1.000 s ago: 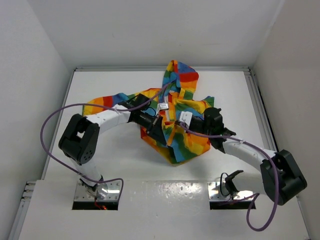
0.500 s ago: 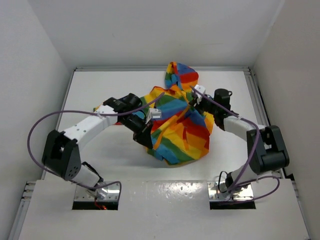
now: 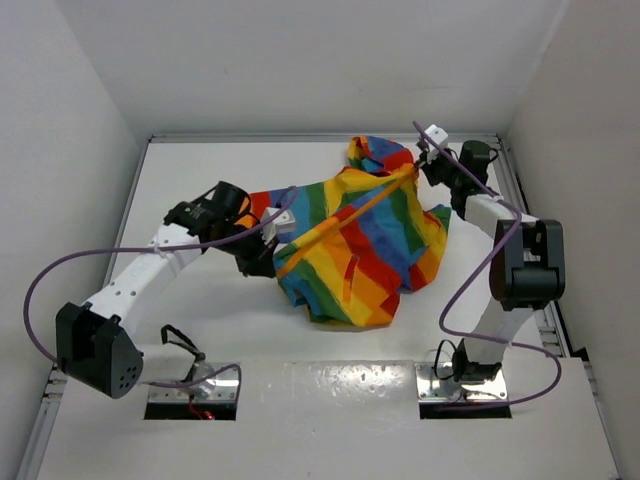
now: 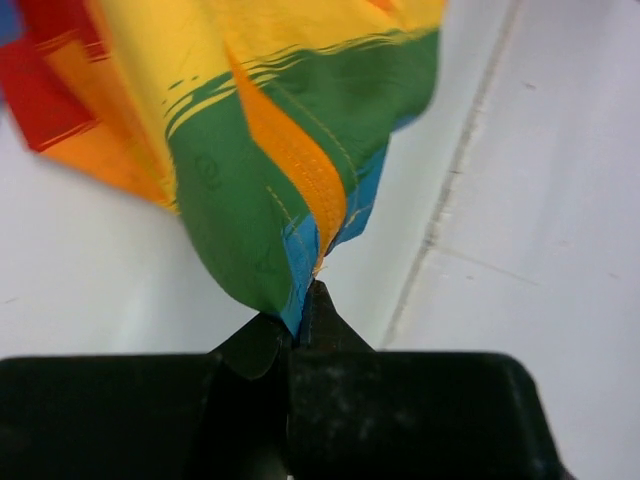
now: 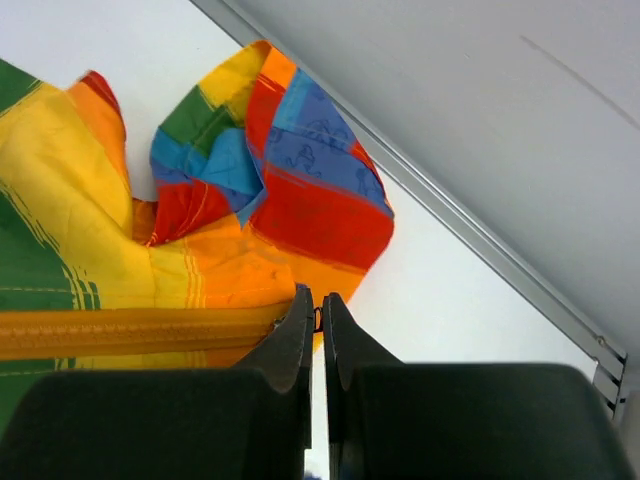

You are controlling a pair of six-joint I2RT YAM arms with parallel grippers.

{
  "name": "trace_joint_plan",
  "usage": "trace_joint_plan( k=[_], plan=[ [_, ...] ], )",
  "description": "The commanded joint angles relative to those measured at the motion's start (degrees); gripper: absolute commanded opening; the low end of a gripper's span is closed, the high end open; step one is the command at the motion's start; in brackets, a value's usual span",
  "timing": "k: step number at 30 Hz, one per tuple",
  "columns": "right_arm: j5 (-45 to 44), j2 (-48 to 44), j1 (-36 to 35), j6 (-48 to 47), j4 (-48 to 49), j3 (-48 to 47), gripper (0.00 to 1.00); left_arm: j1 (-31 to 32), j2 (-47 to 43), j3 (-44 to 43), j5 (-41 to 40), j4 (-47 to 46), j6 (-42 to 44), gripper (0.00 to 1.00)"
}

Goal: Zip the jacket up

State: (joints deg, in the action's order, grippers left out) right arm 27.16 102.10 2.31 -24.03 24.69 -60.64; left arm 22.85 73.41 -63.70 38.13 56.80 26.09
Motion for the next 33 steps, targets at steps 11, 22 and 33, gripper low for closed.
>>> trace_joint_plan(
  k=[11, 22, 33],
  plan=[
    [-7.03, 4.69, 5.78, -4.36, -0.24, -11.34, 0.06, -16.17, 3.56, -2.56, -5.96, -1.15, -0.14, 0.10],
    [7.37, -12.63, 9.11, 23.23, -36.88, -14.07, 0.87, -16.79, 23.59, -33.92, -15.08, -13.20, -26.86, 1.00],
    [3.08, -17.91, 21.77, 20.96, -46.31, 1.57, 1.00, -24.43, 34.70, -36.24, -24.07, -19.69, -35.67, 1.00]
  ],
)
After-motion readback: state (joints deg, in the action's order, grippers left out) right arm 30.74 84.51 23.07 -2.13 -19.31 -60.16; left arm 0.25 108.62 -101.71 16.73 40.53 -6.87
